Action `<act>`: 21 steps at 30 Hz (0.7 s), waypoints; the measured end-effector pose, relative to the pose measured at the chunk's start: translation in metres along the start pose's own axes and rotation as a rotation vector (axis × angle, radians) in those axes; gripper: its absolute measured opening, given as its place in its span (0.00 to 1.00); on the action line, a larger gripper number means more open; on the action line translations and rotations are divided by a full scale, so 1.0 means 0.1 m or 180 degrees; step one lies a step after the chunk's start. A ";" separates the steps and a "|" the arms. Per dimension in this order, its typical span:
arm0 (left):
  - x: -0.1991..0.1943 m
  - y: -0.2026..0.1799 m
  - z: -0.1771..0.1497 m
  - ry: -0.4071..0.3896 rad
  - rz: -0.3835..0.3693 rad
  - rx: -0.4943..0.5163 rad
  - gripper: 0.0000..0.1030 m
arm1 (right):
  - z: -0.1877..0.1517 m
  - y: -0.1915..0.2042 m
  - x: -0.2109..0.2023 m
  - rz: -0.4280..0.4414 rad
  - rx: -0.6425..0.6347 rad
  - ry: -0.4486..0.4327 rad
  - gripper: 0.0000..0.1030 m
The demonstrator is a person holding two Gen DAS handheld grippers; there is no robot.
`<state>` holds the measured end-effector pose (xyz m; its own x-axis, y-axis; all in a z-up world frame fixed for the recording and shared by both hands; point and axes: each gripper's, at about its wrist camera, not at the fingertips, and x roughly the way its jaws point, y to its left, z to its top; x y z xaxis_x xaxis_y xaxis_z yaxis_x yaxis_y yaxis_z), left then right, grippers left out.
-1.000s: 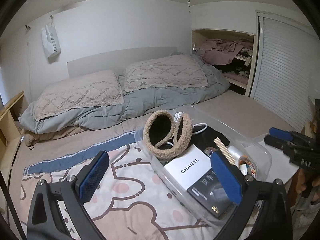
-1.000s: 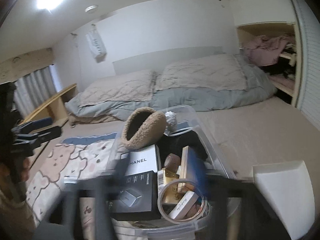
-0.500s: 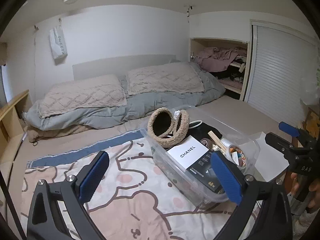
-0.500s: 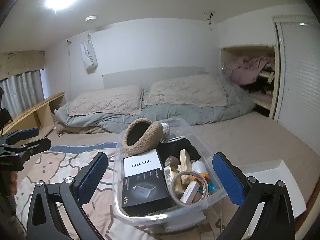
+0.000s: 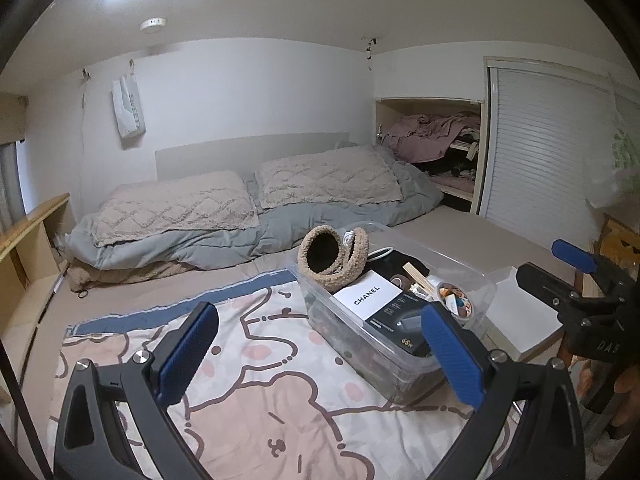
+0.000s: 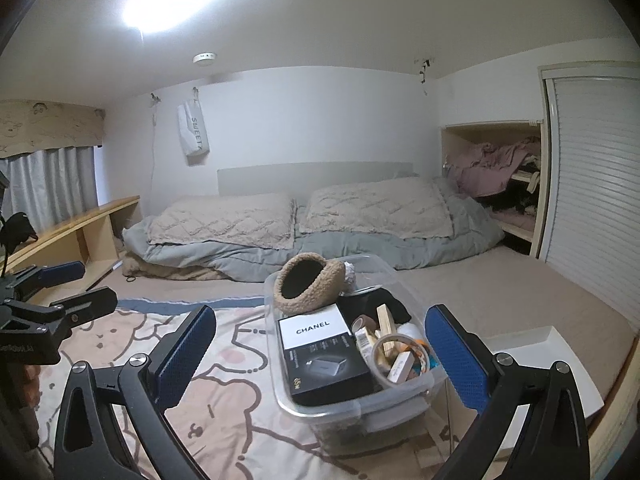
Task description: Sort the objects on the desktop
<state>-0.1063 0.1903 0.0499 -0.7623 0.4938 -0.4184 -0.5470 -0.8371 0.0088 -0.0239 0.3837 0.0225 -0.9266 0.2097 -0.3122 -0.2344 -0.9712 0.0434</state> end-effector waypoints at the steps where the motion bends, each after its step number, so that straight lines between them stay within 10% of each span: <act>1: -0.06 -0.01 -0.02 -0.0024 0.0012 0.0012 0.99 | -0.02 0.02 -0.04 -0.0014 -0.0007 -0.0011 1.00; 21: -0.62 -0.07 -0.60 -0.0050 0.0040 -0.0103 0.99 | -0.54 0.19 -0.60 -0.0069 -0.0002 -0.0011 1.00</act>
<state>-0.0349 0.1514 0.0212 -0.7745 0.4867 -0.4041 -0.5262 -0.8502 -0.0156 0.0433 0.3461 -0.0091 -0.9222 0.2312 -0.3099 -0.2543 -0.9664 0.0359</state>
